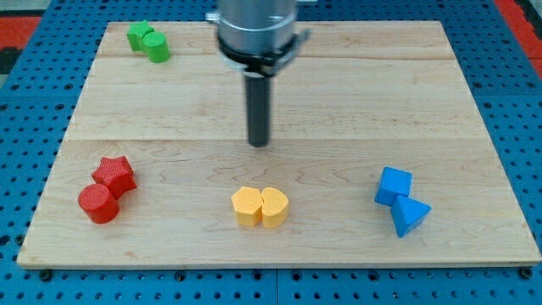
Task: Move your arm closer to the green circle
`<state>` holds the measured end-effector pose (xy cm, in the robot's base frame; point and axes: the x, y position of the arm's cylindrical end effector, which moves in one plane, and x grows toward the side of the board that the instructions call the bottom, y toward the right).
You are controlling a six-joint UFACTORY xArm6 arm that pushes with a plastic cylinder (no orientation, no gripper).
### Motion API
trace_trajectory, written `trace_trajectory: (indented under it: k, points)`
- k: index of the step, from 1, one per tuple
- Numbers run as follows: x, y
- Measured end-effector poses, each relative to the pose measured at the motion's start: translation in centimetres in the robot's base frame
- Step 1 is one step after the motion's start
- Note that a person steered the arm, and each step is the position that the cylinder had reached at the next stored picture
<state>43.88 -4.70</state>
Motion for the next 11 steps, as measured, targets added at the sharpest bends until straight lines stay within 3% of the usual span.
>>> trace_trajectory:
  k: [2, 4, 7, 11]
  points:
    - [-5.0, -8.6]
    - [-6.1, -16.8]
    - [-8.6, -20.0]
    - [-14.4, -18.2]
